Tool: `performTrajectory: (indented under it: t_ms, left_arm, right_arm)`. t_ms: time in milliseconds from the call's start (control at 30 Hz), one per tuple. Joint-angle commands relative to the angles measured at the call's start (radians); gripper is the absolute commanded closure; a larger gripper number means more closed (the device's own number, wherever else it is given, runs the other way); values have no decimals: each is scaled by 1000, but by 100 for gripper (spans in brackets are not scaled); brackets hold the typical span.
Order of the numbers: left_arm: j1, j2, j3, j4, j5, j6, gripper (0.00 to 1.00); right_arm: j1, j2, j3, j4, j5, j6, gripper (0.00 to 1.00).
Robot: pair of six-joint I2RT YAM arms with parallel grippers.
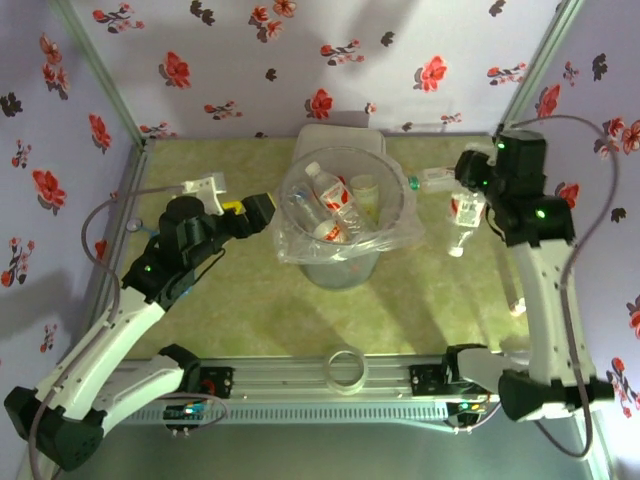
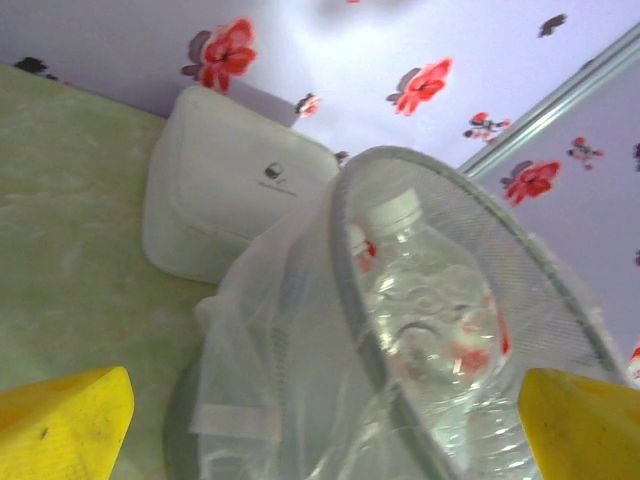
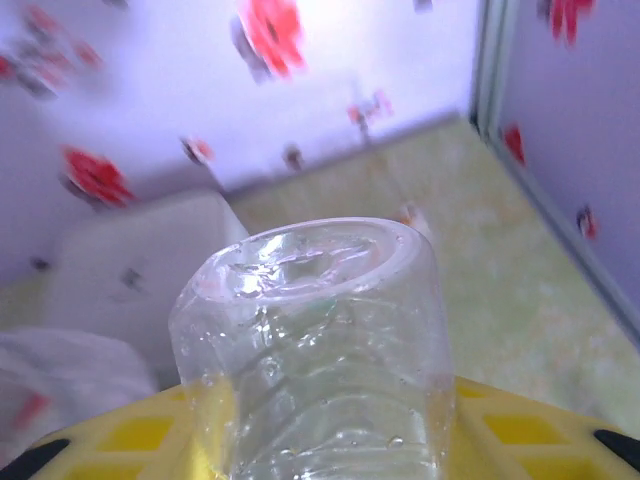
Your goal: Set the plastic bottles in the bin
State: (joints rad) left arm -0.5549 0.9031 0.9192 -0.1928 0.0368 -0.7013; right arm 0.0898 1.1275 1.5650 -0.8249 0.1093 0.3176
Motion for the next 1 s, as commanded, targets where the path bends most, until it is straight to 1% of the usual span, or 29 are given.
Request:
performTrajectory:
  t_ms: [0,67,200,267,300,433,533,733,967]
  left_arm:
    - [6,51,44,8,46,-23,2]
    - [-8,84,58,-16,48,-19,2]
    - [-44,106,55,18,46,-25,1]
    - [-55,113,49,25,41,-32,1]
    - [-58,115,45,27,40,-35,1]
    - [-71,133,32,24,27,-48,1]
    - [-86,148,43,-8,2,-34,0]
    - [-88,170,37,-2,-7,-35,0]
    - [-88,202,38,12,-8,-35,0]
  right_arm:
    - [-1,5,133,42,-78,-20,52]
    - [9,37,225,38,-134,-7,52]
    - [34,80,282,157,-282,77,52]
    - [75,118,302,217,-336,117,52]
    - [102,137,309,235,-338,122,52]
    - [242,237,349,259,-291,87,52]
    - [309,314,360,252,-243,45,52]
    - [387,422,345,193,-177,-31,52]
    - [454,512,339,51,-93,-112,52]
